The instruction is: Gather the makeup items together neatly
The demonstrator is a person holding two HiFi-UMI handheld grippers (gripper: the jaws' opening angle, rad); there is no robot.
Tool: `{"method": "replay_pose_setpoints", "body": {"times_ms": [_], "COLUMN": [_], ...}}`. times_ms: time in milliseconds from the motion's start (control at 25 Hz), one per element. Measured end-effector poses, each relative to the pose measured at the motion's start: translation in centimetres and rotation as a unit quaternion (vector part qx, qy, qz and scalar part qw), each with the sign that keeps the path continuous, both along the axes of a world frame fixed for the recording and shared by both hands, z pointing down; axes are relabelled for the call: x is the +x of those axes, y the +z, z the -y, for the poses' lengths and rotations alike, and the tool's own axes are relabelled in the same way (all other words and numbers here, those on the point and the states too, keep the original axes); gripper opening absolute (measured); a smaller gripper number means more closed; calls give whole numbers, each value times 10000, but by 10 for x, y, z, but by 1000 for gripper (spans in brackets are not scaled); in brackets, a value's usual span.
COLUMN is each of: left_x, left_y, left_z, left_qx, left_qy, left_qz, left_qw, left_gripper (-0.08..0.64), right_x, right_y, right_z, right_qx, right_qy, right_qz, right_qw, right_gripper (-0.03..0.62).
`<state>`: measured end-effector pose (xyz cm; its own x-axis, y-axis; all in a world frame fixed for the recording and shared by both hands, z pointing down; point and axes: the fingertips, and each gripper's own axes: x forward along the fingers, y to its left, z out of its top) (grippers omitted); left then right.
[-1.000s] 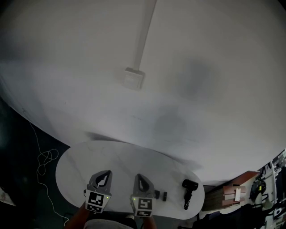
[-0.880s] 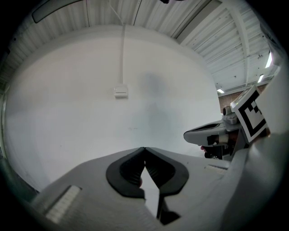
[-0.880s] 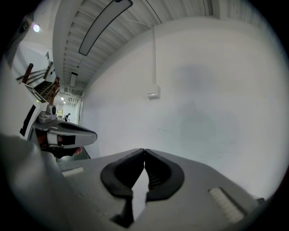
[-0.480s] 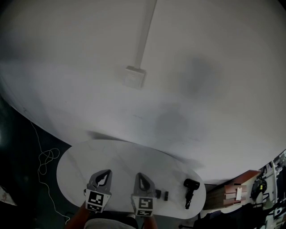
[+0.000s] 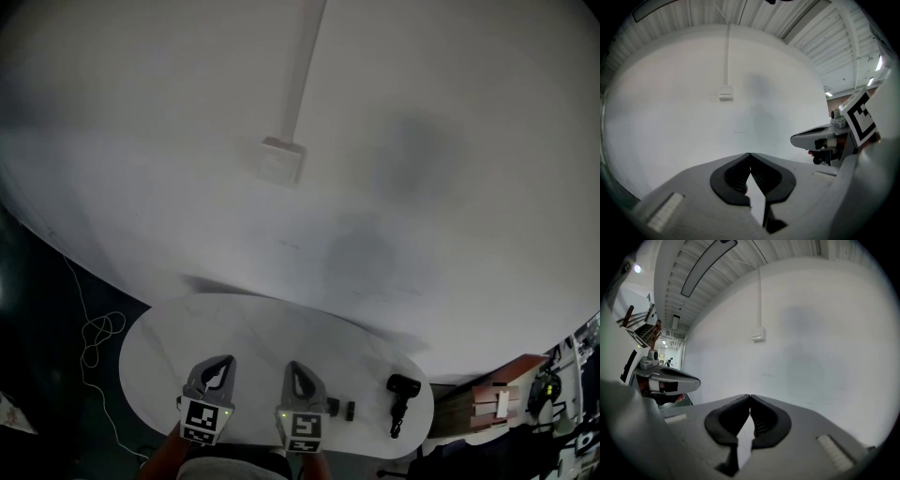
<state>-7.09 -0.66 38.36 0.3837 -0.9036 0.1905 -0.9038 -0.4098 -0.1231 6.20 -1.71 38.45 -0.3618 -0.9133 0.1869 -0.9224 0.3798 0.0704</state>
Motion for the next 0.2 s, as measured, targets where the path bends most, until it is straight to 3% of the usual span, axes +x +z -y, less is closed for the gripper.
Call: {"method": "replay_pose_setpoints", "body": {"times_ms": [200], "left_x": [0], "left_y": [2], "left_z": [4], "left_qx": [-11], "left_qy": [9], "left_qz": [2], "left_qw": [10000], "left_gripper": [9], "right_x": [-1], "right_y": [2], "right_z": [4], "right_qx": [-35], "right_qy": [-6], "right_qz": [7], "right_qw": [10000], "right_gripper": [6]}}
